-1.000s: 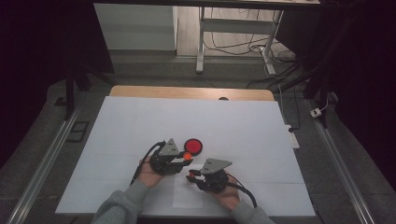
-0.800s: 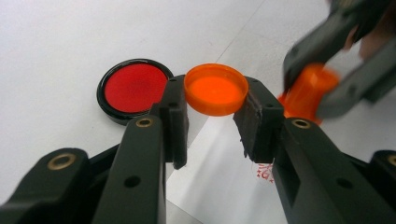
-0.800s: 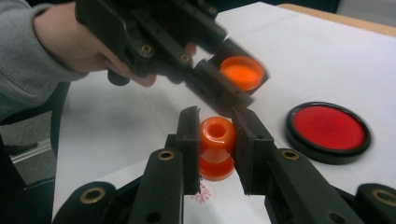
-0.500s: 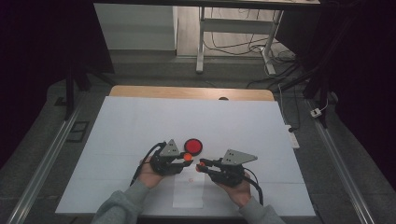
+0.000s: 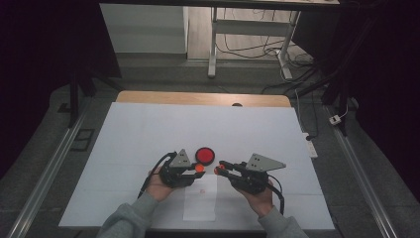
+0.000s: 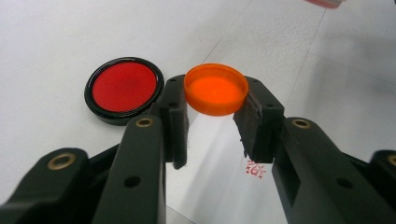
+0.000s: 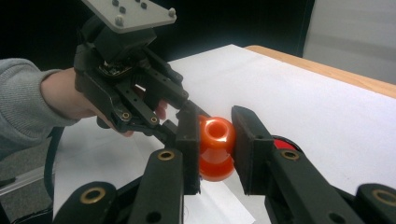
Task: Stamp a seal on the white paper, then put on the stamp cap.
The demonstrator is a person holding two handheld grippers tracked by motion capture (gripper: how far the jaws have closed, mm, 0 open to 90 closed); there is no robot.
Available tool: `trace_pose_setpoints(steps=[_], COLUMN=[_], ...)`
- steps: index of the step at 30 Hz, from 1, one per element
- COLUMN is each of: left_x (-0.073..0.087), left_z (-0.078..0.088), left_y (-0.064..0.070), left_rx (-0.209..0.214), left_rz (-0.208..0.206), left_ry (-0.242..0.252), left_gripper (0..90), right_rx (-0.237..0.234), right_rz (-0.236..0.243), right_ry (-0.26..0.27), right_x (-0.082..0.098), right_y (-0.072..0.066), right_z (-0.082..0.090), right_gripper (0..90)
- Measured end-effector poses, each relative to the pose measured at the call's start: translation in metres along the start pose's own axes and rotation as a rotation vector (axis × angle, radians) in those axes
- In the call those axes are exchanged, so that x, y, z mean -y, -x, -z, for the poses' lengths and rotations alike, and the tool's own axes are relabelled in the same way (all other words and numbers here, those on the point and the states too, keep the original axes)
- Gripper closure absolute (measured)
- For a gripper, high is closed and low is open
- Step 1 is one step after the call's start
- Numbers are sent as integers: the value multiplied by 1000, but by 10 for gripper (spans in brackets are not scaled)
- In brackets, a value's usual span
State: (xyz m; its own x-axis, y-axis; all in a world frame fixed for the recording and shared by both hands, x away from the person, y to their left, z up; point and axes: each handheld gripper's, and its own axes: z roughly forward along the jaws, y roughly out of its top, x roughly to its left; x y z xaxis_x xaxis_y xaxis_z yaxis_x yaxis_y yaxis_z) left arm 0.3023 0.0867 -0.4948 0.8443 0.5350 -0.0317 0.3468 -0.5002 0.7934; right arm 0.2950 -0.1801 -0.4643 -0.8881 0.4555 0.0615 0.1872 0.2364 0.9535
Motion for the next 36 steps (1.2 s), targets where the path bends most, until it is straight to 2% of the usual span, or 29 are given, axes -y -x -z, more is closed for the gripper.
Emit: trace_pose_setpoints(steps=[22, 36], left_x=[-1, -4], left_z=[-1, -6], left_y=[3, 11], left_rx=[7, 32], left_rz=[-5, -25], left_ry=[1, 5], left_gripper=[645, 645], right_rx=[22, -3], right_rz=[5, 8], right_ry=[41, 19], right_x=[-13, -11], right_y=[1, -4], right_z=[7, -5], right_gripper=[724, 724])
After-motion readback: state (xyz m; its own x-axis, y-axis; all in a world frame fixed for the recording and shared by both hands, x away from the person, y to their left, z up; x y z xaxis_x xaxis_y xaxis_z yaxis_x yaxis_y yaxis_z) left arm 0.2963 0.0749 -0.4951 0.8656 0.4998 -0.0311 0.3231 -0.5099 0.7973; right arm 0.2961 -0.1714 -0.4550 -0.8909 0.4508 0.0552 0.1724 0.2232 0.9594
